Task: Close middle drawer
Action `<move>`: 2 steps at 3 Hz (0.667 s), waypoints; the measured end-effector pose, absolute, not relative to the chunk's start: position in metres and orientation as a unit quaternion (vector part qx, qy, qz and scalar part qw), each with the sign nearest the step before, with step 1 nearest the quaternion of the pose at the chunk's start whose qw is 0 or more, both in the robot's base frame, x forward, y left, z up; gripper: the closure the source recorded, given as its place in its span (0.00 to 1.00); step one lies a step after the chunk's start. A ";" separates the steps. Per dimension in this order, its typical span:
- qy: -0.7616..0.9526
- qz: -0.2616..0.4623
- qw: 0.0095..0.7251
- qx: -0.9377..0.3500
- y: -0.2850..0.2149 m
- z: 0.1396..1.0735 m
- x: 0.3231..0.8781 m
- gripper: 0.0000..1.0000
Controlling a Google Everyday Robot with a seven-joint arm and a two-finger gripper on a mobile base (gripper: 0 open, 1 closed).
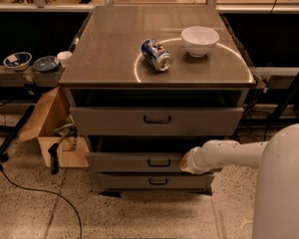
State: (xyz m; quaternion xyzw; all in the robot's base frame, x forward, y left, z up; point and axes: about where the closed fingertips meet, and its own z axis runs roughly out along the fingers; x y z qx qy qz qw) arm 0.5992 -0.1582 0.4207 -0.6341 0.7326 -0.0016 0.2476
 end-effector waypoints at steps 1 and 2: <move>0.733 -0.002 0.248 -0.634 -0.158 0.421 0.599 0.30; 0.733 -0.002 0.248 -0.634 -0.158 0.421 0.599 0.06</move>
Offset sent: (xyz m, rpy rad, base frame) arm 0.0000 0.0000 0.0000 0.0000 0.0000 0.0000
